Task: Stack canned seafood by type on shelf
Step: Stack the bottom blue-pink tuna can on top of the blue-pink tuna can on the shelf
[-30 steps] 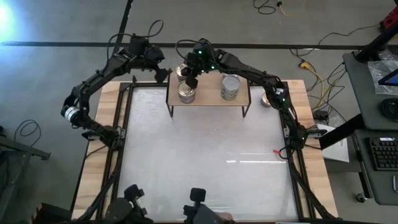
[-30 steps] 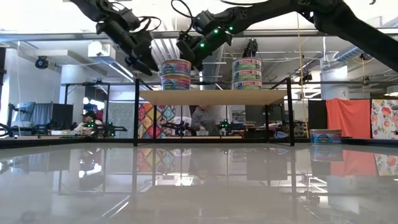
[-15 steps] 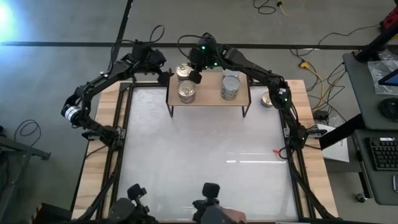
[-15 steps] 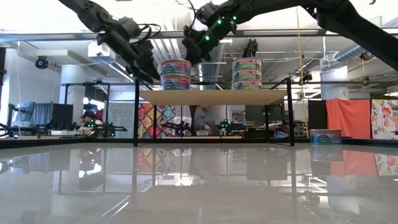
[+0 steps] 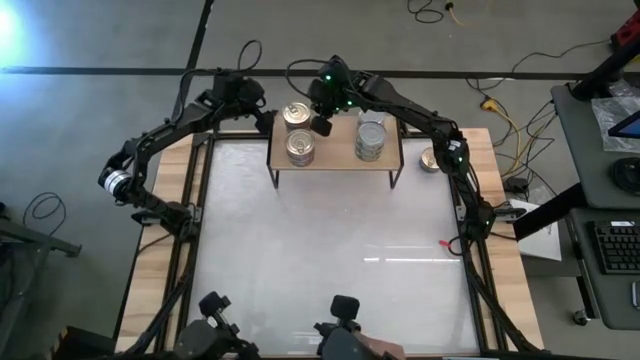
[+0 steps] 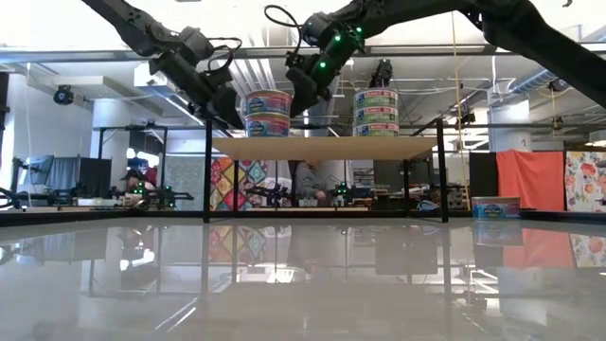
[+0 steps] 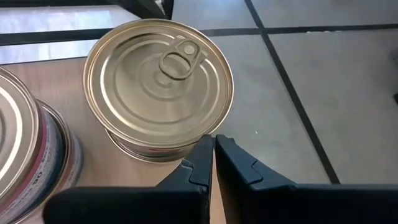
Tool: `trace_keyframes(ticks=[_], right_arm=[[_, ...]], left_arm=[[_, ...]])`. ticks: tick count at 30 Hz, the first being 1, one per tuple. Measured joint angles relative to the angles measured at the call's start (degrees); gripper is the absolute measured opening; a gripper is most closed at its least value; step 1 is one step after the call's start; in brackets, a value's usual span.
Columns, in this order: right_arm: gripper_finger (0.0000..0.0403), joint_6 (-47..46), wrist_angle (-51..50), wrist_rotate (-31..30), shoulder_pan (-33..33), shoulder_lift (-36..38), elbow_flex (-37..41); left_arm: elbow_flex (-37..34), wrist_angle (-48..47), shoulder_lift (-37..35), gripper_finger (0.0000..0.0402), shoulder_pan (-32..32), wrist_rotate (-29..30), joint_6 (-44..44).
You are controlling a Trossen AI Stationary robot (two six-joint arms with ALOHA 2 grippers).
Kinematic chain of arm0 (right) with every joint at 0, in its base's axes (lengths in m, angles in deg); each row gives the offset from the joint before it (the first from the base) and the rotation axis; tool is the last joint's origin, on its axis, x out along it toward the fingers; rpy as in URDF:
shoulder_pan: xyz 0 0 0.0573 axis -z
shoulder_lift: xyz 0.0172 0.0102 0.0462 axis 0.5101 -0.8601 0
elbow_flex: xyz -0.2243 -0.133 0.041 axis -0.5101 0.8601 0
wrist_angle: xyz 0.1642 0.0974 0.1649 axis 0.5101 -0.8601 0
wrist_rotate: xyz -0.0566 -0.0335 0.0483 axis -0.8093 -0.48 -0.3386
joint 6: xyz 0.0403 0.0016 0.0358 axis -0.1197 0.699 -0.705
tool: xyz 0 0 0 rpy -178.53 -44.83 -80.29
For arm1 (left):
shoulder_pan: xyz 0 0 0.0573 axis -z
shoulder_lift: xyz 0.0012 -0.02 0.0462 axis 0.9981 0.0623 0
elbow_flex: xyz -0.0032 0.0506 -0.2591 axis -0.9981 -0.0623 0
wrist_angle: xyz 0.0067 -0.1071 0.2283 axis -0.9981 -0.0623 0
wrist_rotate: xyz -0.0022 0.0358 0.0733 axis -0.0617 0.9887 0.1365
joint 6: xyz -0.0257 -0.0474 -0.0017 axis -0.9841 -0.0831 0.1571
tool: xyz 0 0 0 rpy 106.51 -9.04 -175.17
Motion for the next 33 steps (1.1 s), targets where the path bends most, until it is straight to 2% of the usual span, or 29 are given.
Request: trace_keyframes(ticks=[11, 16, 19, 24, 28, 33], right_arm=[[0.0013, 0.1, 0.1, 0.0, 0.0, 0.5, 0.0], [0.0013, 0.9, 0.0, 0.0, -0.1, 3.3, -0.1], [0.0013, 0.7, -4.7, -0.1, -0.3, 5.4, -0.2], [0.0013, -0.5, -14.0, 0.0, -2.2, 6.9, -0.2], [0.0013, -0.9, -19.9, 0.4, -5.0, 6.8, 0.1], [0.0013, -3.8, -20.7, 0.5, -8.9, 5.6, 0.1]], left_arm=[[-0.3, -1.0, -0.4, 0.0398, 0.0, -1.0, 0.0], [-0.3, -5.6, -5.2, 0.0398, 0.1, -1.1, -2.3], [-0.7, -9.1, -9.3, 0.0398, 0.7, -3.2, -5.1], [-5.9, -6.0, -16.3, 0.0398, 4.5, -10.1, -7.1], [-11.5, -1.2, -21.4, 0.0398, 8.6, -10.1, -9.6], [-18.1, 2.9, -26.4, 0.0398, 13.3, -10.1, -12.9]])
